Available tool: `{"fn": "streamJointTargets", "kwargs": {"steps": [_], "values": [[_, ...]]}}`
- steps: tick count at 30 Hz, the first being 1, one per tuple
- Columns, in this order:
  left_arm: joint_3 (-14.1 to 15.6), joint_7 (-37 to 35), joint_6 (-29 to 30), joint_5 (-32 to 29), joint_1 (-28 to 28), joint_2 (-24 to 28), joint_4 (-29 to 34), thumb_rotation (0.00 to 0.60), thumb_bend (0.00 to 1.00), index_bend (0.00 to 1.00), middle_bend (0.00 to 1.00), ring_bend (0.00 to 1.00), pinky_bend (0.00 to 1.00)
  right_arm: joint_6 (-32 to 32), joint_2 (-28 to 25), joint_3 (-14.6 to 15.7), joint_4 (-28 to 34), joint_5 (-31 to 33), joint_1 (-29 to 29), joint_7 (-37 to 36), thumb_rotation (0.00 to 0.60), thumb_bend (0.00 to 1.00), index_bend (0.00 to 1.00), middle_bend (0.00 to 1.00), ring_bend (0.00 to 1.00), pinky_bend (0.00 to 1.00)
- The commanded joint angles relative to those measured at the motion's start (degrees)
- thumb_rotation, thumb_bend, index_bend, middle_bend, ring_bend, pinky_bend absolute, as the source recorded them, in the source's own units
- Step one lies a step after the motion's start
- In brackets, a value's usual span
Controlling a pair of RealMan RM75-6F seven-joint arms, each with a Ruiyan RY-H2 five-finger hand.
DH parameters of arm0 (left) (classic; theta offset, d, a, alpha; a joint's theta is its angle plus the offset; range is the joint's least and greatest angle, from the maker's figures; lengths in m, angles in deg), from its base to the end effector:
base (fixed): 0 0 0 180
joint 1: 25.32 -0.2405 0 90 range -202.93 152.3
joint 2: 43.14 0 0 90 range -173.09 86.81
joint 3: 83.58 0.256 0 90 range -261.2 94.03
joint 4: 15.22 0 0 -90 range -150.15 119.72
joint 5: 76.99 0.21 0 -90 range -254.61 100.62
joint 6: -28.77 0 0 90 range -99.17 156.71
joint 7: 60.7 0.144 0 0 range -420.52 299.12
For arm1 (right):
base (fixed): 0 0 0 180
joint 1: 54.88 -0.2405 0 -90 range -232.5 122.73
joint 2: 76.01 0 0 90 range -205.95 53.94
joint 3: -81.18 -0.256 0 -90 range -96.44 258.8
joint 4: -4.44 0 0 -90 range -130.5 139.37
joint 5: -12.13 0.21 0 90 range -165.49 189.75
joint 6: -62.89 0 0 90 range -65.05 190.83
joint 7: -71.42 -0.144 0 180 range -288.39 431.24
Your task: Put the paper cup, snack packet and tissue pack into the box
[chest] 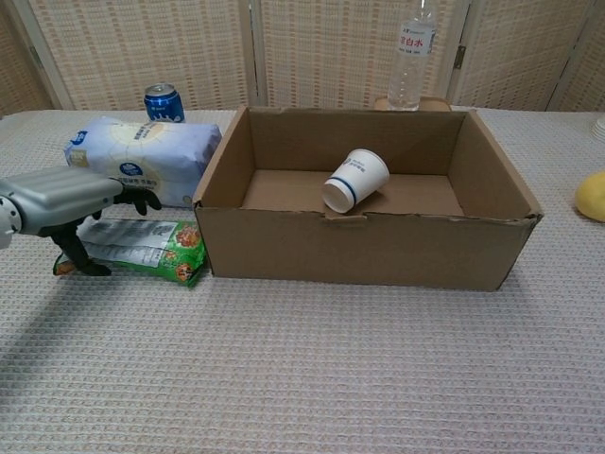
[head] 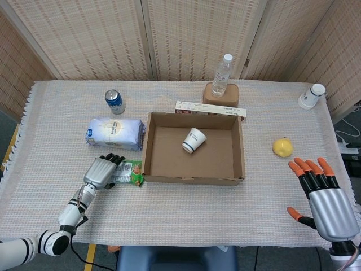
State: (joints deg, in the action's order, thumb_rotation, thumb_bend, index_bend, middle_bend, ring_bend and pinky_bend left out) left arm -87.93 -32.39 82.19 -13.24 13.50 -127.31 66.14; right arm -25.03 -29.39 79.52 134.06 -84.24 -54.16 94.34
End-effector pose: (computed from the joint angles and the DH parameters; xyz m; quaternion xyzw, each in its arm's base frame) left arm -0.2155 0.3339 0.0015 -0.7864 -0.3128 -0.2486 0.4712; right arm -0.1832 -0.1452 0.2036 0.6297 -0.3388 0.4001 0.5732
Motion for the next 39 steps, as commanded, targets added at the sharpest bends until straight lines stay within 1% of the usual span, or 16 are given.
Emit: {"fn": "streamJointTargets", "kwargs": {"steps": [1,4,7,10,13,17,18,19,22,31,34,39], "values": [[0.0,-0.3,-0.5,-0.7,0.1,-0.6,-1.0,0.6,0.19,0.2,0.22,0.18,0.37,0.0,0.0,0.0,0.0,0.0,0.0,0.0,0.6,0.0,0.12,0.1,0.0,0.0],[0.0,-0.3,-0.5,-1.0,0.1,-1.3,-2.3,0.6,0.22,0.25,0.27,0.23,0.42,0.1,0.1,-0.1,0.0,0.2,-0.1,0.1,0.6,0.0,0.12,0.1,0.0,0.0],[-0.1,0.3,-1.5,-2.6,0.4,-1.7,-3.2,0.6,0.25,0.35,0.34,0.3,0.48,0.1,0.1,-0.1,0.1,0.2,-0.1,0.3,0.6,0.0,0.12,0.1,0.0,0.0],[0.1,1.5,-1.8,-3.7,0.6,-2.1,-3.6,0.6,0.28,0.41,0.42,0.37,0.55,0.0,0.1,-0.1,0.1,0.3,-0.1,0.3,0.6,0.0,0.12,0.1,0.0,0.0],[0.4,2.1,-0.6,-3.5,0.2,-2.4,-3.6,0.6,0.33,0.49,0.56,0.49,0.67,0.0,0.1,-0.2,0.1,0.5,-0.1,0.3,0.6,0.0,0.12,0.1,0.0,0.0],[0.8,2.0,1.1,-1.8,-0.3,-1.9,-3.0,0.6,0.4,0.66,0.78,0.67,0.83,0.0,0.1,-0.2,0.1,0.5,-0.1,0.2,0.6,0.0,0.12,0.1,0.0,0.0],[0.9,2.1,1.5,-1.2,-0.3,-1.7,-2.8,0.6,0.42,0.7,0.82,0.71,0.87,0.0,0.1,-0.2,0.0,0.5,-0.1,0.2,0.6,0.0,0.12,0.1,0.0,0.0],[1.1,2.2,1.7,-0.9,-0.4,-1.3,-2.5,0.6,0.43,0.72,0.85,0.73,0.88,0.0,0.1,-0.2,0.0,0.5,-0.1,0.2,0.6,0.0,0.12,0.1,0.0,0.0],[1.2,2.5,2.0,-0.6,-0.6,0.1,-0.9,0.6,0.45,0.75,0.89,0.77,0.91,0.0,0.0,-0.2,0.1,0.5,-0.1,0.1,0.6,0.0,0.12,0.1,0.0,0.0],[1.0,3.3,2.4,-1.9,-1.1,5.3,4.3,0.6,0.48,0.78,0.93,0.8,0.94,0.1,0.1,0.0,0.1,0.2,-0.1,0.1,0.6,0.0,0.12,0.1,0.0,0.0],[0.9,3.8,3.4,-1.8,-1.5,8.0,6.6,0.6,0.48,0.78,0.93,0.8,0.94,0.3,0.1,-0.1,0.0,0.5,-0.2,0.1,0.6,0.0,0.12,0.1,0.0,0.0],[-0.1,5.0,5.1,-2.0,-1.6,15.0,11.4,0.6,0.48,0.78,0.93,0.8,0.94,0.6,0.1,0.0,0.1,0.6,-0.3,0.1,0.6,0.0,0.12,0.1,0.0,0.0]]}}
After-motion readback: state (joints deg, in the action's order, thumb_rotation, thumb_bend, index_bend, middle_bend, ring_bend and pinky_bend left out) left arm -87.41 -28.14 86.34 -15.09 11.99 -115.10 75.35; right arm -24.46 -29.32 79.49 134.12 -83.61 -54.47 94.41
